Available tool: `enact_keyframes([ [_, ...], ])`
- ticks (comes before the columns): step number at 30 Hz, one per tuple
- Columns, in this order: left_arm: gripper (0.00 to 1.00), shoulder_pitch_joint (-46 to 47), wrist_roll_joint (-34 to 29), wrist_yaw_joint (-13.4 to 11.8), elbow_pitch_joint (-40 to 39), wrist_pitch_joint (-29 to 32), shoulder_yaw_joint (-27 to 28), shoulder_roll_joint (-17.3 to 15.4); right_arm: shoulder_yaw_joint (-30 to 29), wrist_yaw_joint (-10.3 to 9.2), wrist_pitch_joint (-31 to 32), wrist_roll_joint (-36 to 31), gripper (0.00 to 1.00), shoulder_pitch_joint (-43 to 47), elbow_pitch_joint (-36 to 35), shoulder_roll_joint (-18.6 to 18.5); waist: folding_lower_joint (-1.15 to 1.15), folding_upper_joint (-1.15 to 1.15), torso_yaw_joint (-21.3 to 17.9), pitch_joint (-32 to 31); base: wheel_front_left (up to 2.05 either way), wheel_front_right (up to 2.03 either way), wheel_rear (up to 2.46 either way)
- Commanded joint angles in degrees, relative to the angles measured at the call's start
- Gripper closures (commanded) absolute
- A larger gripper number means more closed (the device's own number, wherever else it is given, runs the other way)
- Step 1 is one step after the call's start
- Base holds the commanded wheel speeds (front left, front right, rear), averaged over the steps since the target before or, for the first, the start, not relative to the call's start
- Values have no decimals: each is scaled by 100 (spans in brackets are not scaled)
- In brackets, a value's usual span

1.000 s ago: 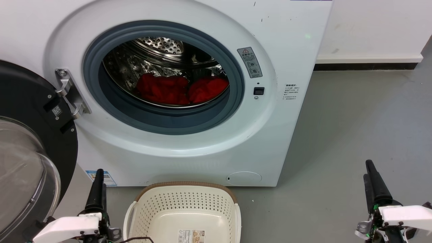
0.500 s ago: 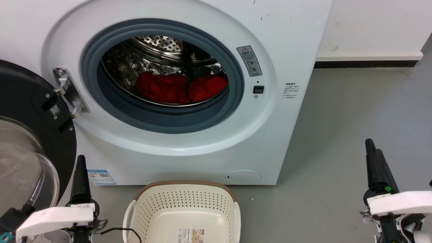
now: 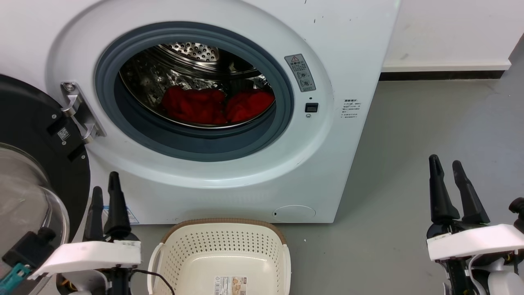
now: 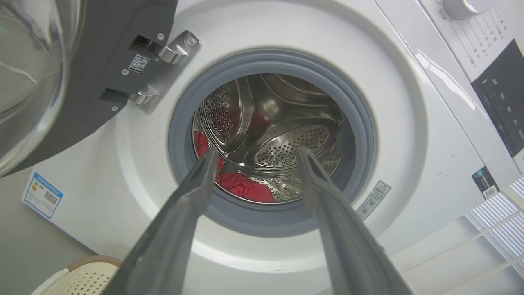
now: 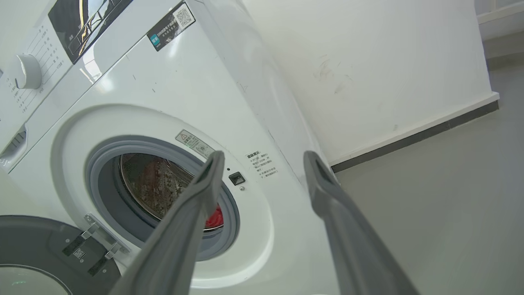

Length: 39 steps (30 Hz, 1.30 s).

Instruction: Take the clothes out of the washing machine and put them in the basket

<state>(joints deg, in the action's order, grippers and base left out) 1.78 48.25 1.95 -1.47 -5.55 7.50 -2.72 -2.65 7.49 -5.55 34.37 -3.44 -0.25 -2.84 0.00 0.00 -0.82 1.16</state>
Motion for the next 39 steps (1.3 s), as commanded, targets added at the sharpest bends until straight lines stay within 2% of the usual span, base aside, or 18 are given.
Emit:
enact_keyframes([
  [1,0,20,-256,-38,-159,-55,-74,-15,33,0,-58,-241,0,-49,-145,-10,0,0,-4,4,0,0,0],
  [16,0,-106,-1787,-403,-503,-302,-595,-17,177,0,-302,-1700,0,4,-331,-9,0,0,-27,49,0,0,0],
  [27,0,-191,-2605,-429,-349,-457,-778,-18,245,0,-461,-2529,0,56,-101,-8,0,0,-43,44,0,0,0],
  [39,0,-236,-3454,-610,-297,-617,-1082,-143,277,0,-619,-3256,0,61,-125,-7,0,0,-71,61,0,0,0],
])
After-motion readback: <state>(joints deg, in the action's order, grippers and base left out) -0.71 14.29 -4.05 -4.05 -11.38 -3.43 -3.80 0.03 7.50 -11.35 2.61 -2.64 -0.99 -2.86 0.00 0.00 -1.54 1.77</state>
